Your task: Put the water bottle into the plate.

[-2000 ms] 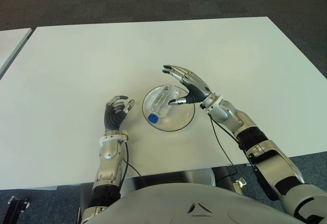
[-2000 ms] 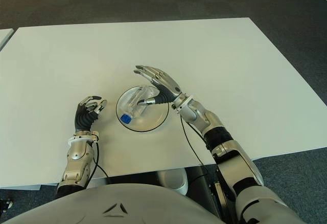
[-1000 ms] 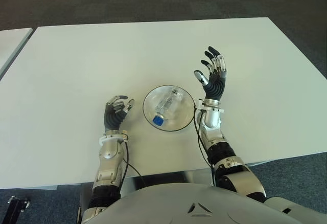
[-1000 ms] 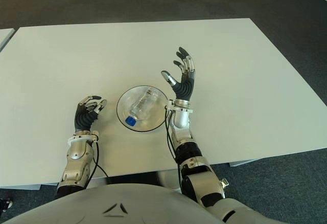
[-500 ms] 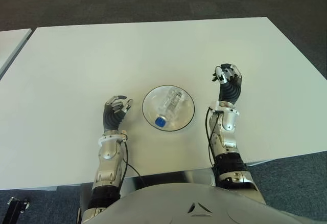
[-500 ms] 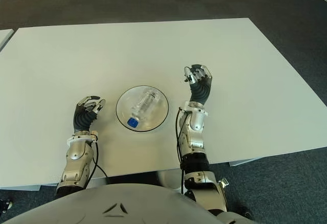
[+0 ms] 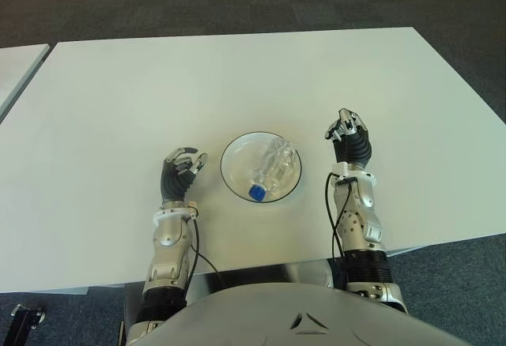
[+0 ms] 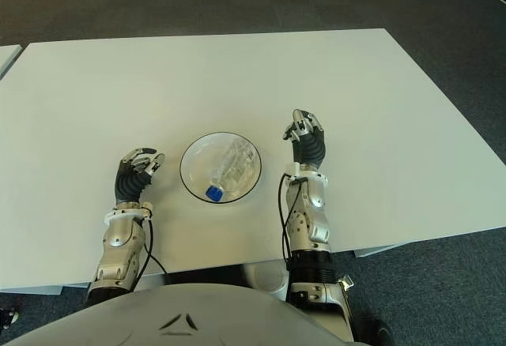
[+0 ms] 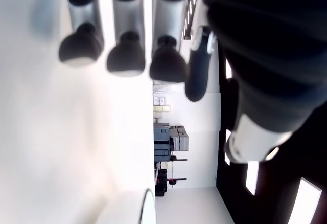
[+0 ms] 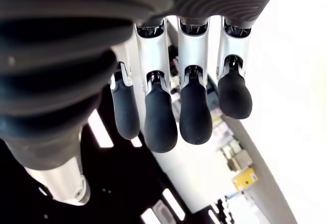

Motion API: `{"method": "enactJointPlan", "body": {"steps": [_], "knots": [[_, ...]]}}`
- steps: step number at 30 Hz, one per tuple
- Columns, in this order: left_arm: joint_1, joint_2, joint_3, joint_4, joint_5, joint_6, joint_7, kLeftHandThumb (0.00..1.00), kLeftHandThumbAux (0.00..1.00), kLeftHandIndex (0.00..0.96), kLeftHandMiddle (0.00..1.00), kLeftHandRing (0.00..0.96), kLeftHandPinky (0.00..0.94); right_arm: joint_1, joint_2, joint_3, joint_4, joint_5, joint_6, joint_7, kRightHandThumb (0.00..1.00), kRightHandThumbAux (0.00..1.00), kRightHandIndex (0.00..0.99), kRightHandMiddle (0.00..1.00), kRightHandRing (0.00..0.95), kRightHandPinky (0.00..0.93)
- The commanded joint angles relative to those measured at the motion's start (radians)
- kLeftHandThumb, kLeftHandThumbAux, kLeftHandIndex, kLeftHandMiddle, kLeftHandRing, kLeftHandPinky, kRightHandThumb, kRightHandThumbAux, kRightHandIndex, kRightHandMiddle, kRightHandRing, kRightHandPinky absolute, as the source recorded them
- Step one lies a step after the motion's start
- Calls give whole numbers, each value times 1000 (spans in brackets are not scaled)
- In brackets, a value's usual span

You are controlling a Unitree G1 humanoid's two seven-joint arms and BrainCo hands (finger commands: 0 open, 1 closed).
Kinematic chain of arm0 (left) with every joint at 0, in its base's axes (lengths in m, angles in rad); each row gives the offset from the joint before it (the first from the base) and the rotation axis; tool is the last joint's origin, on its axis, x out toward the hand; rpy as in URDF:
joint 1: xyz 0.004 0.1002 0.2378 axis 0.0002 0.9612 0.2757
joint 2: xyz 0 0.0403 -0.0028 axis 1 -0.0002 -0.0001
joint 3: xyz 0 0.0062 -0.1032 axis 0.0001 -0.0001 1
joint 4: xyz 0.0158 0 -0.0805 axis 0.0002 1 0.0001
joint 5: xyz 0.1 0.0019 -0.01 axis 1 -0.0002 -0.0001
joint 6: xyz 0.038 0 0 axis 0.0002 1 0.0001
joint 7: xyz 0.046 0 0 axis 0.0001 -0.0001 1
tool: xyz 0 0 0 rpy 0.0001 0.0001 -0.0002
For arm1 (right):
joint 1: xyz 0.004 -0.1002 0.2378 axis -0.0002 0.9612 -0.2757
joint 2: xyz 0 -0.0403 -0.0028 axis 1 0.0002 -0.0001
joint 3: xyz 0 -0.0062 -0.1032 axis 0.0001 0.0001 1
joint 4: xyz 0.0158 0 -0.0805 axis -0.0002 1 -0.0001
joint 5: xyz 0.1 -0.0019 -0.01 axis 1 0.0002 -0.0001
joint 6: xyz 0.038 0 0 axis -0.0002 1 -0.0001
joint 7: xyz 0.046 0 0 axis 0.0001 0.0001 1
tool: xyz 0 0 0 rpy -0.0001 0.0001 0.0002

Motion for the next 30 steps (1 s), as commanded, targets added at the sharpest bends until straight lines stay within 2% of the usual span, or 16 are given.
{"method": "enactJointPlan", "body": {"steps": [1, 6, 10, 21, 30], "knots": [[13, 2, 1, 2, 3, 5, -7, 702, 719, 436, 846, 849, 839, 27, 28, -28, -34, 53, 94, 16, 711, 724, 439, 789, 777, 802], [15, 2, 1, -1, 4, 9, -8, 703, 719, 436, 844, 848, 840, 45, 17, -47, -60, 65, 141, 44, 711, 724, 439, 811, 799, 815], [16, 2, -1, -2, 9, 14, -4, 704, 719, 436, 841, 845, 836, 67, 0, -58, -60, 59, 150, 96, 711, 724, 439, 826, 813, 823], [16, 5, -2, 1, 16, 14, -3, 702, 720, 435, 842, 844, 828, 100, -42, -73, 18, -22, 97, 248, 710, 725, 438, 843, 829, 827], [12, 7, 1, 12, 18, 2, -3, 701, 720, 436, 846, 849, 834, 123, -39, -90, 59, -44, 98, 295, 709, 725, 438, 845, 830, 826]]}}
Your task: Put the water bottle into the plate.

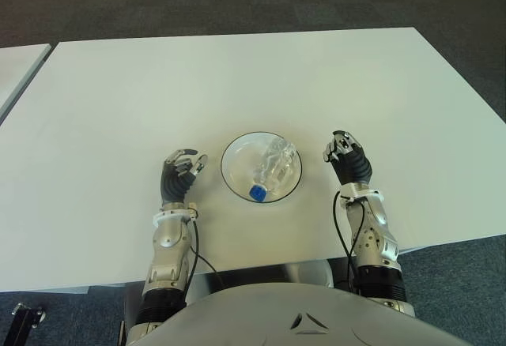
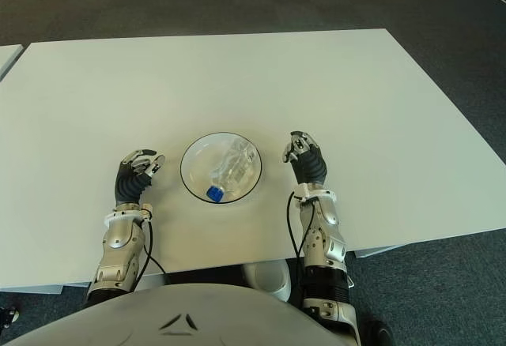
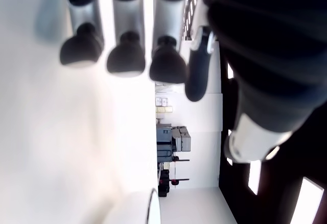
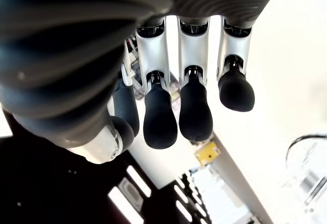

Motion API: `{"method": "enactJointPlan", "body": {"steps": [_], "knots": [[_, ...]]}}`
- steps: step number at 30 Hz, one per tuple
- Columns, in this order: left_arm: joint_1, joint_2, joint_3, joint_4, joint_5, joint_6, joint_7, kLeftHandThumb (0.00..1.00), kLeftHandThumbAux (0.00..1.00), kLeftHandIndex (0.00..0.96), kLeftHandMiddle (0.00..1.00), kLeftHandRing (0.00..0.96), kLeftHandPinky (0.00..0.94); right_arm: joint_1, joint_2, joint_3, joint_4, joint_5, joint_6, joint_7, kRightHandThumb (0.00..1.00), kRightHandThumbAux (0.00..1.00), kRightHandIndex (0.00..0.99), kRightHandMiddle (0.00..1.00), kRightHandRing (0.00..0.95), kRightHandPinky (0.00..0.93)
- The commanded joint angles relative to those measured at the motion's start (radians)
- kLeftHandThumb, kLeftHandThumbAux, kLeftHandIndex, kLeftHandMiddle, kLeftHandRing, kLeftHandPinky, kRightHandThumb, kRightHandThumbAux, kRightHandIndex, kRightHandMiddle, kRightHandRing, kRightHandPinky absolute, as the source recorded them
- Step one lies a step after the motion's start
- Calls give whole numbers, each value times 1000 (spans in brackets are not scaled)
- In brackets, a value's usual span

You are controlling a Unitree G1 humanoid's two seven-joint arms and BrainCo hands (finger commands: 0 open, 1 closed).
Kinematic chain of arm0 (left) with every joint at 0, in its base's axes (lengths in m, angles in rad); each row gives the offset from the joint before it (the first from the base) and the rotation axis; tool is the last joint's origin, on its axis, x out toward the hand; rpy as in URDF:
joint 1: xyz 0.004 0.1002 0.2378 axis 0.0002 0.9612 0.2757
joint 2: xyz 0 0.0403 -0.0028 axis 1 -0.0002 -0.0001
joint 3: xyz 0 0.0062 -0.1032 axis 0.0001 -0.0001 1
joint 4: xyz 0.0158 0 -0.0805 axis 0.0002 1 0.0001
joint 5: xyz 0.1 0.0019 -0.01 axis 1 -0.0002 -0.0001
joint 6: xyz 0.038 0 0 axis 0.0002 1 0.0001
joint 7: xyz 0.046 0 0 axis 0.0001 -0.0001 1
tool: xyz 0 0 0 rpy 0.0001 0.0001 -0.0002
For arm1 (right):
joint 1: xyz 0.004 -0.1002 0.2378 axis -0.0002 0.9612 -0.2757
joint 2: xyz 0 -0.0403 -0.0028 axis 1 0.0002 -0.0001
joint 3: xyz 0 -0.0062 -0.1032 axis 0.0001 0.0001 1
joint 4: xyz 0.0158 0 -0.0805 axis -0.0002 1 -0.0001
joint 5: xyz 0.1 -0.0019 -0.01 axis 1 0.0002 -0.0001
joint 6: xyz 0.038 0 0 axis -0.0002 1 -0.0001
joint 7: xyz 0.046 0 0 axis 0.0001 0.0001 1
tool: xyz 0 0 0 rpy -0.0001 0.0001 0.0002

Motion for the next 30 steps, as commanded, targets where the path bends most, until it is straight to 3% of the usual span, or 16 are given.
{"method": "enactJointPlan", "body": {"steps": [1, 9, 20, 30], "knots": [[5, 6, 2, 13, 8, 0, -2, 701, 720, 436, 847, 851, 837, 23, 10, -9, 22, -16, 1, 16, 709, 725, 438, 845, 831, 827], [-3, 10, 7, 30, -4, -7, -14, 701, 720, 436, 847, 848, 827, 39, 12, -3, 53, -93, -29, 4, 708, 725, 438, 847, 832, 818], [-2, 15, 5, 35, -7, -17, -23, 701, 720, 436, 845, 843, 813, 36, -8, 27, 156, -280, -190, -14, 705, 727, 438, 843, 828, 805], [1, 17, 6, 35, -3, -22, -15, 700, 720, 436, 847, 846, 818, 20, -13, 33, 216, -330, -258, -3, 703, 729, 438, 841, 826, 800]]}}
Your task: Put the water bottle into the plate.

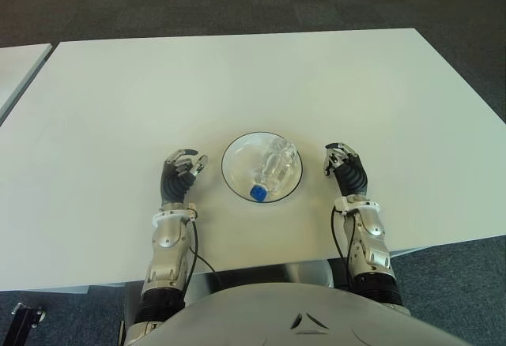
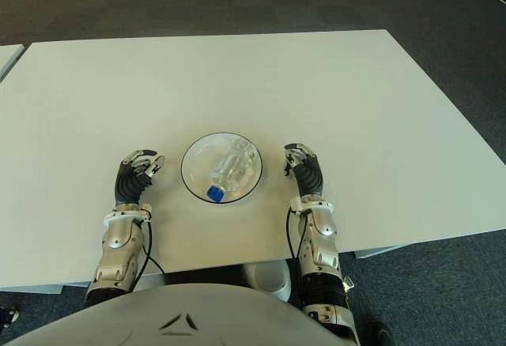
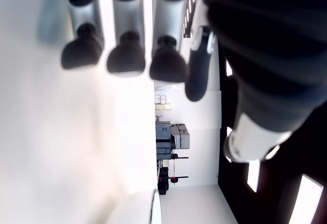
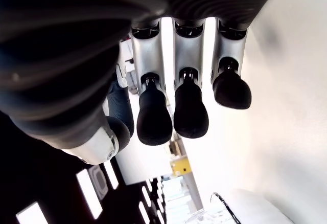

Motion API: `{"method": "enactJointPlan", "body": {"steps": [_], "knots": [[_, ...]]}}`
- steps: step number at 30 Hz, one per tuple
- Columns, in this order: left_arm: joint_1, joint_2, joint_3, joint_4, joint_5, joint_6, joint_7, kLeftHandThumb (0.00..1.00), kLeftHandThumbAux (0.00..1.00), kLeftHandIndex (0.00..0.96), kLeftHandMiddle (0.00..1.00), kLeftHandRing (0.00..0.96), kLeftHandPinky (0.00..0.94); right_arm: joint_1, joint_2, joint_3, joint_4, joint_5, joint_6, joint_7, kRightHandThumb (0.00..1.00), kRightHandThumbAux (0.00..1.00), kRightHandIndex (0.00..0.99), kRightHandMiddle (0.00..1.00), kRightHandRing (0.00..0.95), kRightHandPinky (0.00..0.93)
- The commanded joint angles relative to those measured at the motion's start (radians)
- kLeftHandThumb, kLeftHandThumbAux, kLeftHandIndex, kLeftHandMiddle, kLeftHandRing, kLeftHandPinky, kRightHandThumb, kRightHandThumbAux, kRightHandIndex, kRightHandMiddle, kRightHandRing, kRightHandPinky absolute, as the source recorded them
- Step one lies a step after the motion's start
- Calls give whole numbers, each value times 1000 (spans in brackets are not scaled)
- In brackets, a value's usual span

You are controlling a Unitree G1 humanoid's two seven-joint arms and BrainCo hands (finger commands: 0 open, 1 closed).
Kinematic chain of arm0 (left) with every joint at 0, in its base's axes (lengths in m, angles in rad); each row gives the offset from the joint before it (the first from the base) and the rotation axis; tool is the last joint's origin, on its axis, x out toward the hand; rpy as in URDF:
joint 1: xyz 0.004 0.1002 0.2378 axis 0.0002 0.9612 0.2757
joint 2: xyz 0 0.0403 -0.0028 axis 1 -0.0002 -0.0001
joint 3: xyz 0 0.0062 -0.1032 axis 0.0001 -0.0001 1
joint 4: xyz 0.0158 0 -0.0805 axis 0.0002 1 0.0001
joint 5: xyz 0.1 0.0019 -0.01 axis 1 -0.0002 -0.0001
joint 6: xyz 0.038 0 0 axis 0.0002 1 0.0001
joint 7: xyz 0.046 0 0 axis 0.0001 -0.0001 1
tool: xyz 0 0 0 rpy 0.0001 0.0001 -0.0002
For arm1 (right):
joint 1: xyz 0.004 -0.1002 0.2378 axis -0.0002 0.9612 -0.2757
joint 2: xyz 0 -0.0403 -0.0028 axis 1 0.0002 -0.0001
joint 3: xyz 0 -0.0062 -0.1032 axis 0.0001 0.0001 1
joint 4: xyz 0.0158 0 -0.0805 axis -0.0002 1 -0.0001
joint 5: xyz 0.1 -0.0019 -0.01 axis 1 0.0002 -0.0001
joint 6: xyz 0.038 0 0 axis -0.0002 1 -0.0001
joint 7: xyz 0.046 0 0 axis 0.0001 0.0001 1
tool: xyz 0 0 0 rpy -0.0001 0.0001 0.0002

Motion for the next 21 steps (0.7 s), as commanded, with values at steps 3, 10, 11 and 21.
{"method": "enactJointPlan", "body": {"steps": [3, 10, 11, 21], "knots": [[8, -1, 5, 10, 3, 1, -1, 701, 720, 436, 847, 848, 825, 6, -1, 7, 63, -23, -11, 5, 703, 729, 438, 840, 825, 797], [9, -2, 5, 5, 6, 7, 4, 701, 720, 436, 846, 848, 840, -2, 1, 7, 89, -22, -35, 9, 702, 730, 437, 837, 821, 793], [9, -2, 5, 4, 6, 7, 4, 701, 720, 436, 845, 848, 839, -2, 1, 7, 92, -22, -37, 9, 702, 730, 437, 837, 821, 793], [11, 5, 5, -1, 2, 11, -7, 701, 720, 436, 843, 842, 827, -9, 5, 5, 108, -21, -53, 1, 702, 730, 437, 836, 819, 791]]}}
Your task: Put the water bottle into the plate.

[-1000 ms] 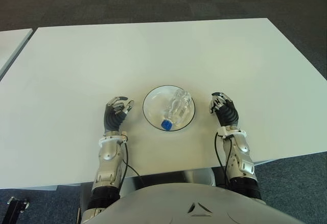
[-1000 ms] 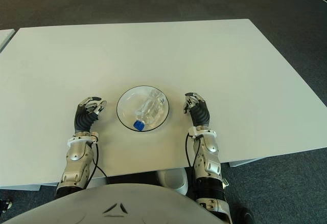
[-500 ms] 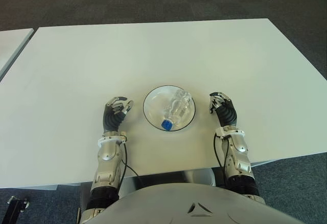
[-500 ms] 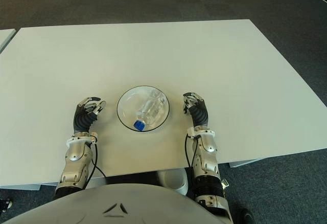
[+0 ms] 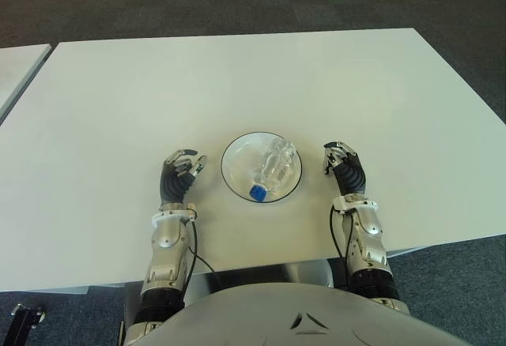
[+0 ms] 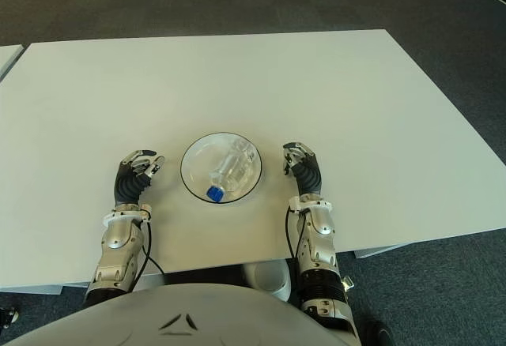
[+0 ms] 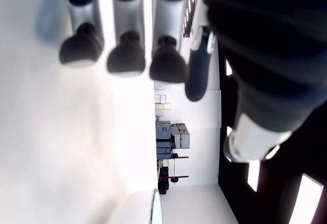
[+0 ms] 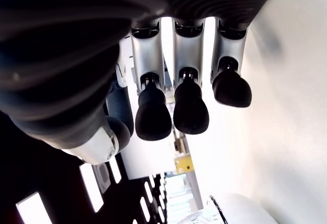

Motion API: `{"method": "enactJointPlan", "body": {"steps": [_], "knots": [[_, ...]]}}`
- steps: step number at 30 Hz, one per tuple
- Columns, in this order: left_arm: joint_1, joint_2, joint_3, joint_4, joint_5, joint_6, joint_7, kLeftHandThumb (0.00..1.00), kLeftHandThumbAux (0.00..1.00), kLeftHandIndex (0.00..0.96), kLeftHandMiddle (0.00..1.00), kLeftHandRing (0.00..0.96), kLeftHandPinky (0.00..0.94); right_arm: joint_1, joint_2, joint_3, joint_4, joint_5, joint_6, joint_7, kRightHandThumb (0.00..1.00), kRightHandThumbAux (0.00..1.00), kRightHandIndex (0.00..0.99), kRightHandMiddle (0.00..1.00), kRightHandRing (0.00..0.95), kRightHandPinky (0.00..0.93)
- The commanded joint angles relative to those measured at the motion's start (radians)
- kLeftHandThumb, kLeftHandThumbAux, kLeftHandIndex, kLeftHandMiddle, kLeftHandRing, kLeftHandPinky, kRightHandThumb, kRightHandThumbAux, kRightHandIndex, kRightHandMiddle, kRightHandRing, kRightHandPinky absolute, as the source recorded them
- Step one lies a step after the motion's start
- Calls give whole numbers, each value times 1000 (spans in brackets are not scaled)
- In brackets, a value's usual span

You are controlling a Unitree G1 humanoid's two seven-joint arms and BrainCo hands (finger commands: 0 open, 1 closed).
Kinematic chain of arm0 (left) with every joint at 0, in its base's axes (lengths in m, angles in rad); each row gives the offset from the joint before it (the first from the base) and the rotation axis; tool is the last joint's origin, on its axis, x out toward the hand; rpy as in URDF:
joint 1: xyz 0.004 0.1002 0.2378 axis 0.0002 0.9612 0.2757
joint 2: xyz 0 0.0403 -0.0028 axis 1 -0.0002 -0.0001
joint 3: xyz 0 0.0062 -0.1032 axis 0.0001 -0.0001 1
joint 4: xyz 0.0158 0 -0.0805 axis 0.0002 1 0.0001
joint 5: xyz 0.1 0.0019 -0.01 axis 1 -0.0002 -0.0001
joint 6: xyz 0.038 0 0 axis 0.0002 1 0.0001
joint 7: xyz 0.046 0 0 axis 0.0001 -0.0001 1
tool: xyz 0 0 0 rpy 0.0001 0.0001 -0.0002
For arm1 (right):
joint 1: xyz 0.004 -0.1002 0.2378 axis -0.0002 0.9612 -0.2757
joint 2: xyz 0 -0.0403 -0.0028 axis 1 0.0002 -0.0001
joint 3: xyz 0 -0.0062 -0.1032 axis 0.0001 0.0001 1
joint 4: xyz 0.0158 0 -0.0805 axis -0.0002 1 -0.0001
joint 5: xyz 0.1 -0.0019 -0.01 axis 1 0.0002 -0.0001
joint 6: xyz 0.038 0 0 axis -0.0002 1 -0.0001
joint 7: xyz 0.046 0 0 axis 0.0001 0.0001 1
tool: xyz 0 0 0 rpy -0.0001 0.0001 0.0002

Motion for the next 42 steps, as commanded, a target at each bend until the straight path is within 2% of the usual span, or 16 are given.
{"method": "enactJointPlan", "body": {"steps": [1, 23, 42], "knots": [[10, 5, 5, -1, 2, 12, -6, 701, 720, 436, 844, 842, 827, 13, 6, -2, 40, -13, 23, -15, 702, 730, 437, 836, 819, 791], [8, 18, 0, -3, 4, 24, -14, 701, 720, 436, 845, 846, 828, 8, 6, 1, 53, -33, 10, -31, 703, 730, 438, 833, 819, 790], [10, 7, -3, -10, 3, 22, -6, 701, 720, 437, 846, 845, 831, 11, 11, -3, 44, -19, 20, -30, 702, 731, 437, 833, 818, 792]]}}
